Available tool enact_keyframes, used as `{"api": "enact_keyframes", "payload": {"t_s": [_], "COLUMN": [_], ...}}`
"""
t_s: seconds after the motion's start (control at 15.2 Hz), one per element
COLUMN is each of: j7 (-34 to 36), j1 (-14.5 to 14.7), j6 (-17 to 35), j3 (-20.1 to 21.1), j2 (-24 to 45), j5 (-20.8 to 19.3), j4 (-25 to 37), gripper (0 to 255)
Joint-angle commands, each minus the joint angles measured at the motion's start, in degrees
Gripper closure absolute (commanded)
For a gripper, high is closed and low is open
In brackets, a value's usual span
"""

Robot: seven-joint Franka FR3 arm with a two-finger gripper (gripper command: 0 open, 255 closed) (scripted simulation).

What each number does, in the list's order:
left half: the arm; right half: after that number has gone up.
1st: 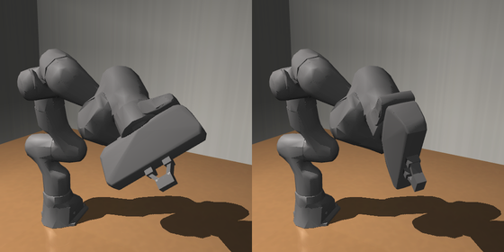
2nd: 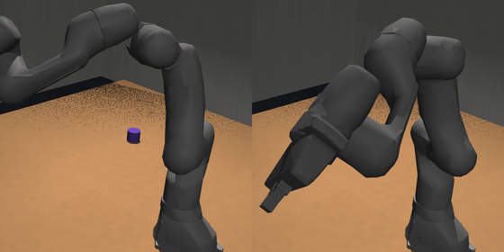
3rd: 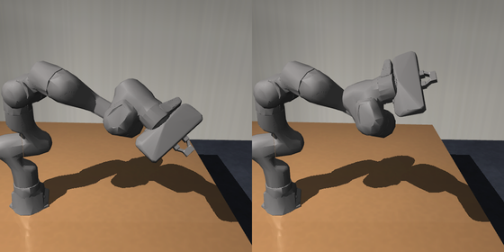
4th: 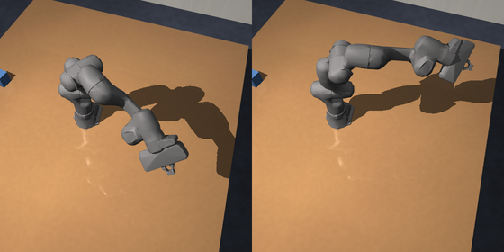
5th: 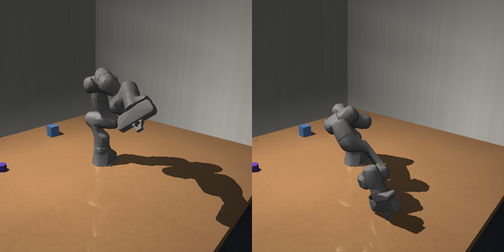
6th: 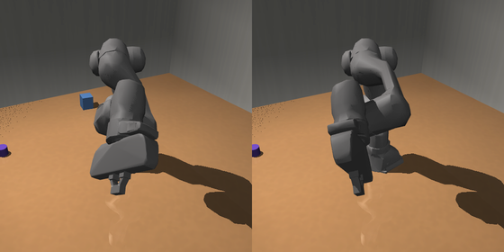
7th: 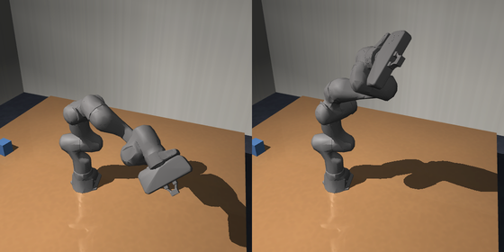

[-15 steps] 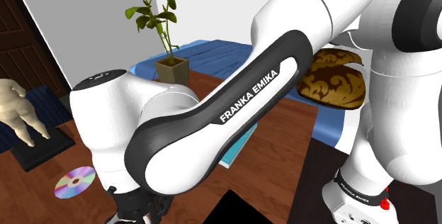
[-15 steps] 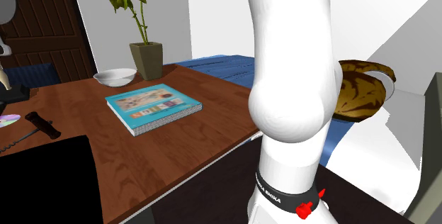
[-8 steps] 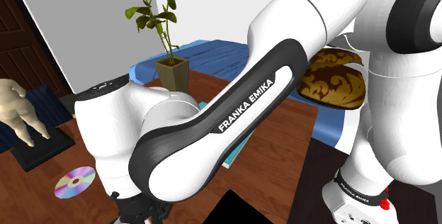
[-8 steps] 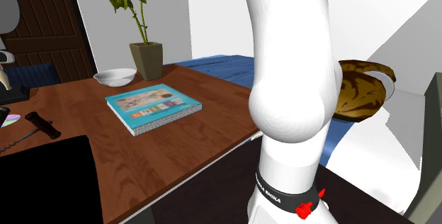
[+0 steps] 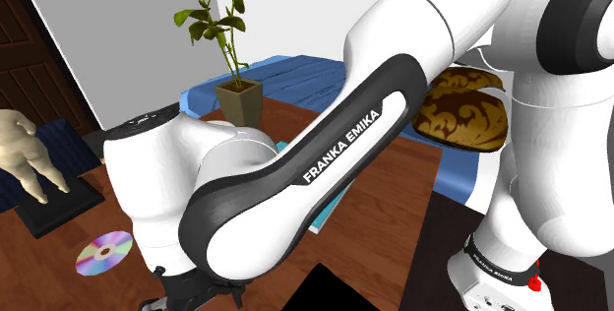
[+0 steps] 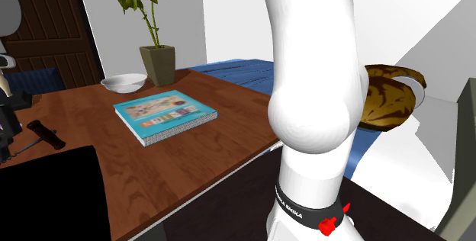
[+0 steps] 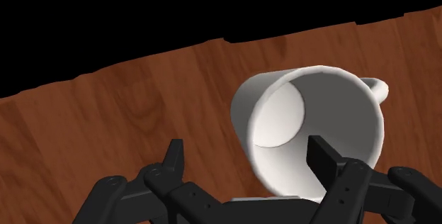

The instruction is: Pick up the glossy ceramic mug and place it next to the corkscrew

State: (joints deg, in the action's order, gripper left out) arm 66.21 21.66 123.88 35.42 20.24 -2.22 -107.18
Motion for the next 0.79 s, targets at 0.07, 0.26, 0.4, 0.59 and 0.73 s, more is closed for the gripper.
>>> {"api": "enact_keyframes", "payload": {"t_s": [0.07,0.26,0.4,0.59,0.73], "j7": [-0.7,-1.3,-1.3,-1.3,-1.3], "j1": [-0.8,-1.4,-1.4,-1.4,-1.4], "j6": [-3.3,-6.4,-6.4,-6.4,-6.4], "j3": [0.4,0.7,0.7,0.7,0.7], "j2": [-1.8,-3.2,-3.2,-3.2,-3.2], "j5": [1.1,2.0,2.0,2.0,2.0], "j4": [1.7,3.6,3.6,3.6,3.6], "gripper": [0,0,0,0,0]}}
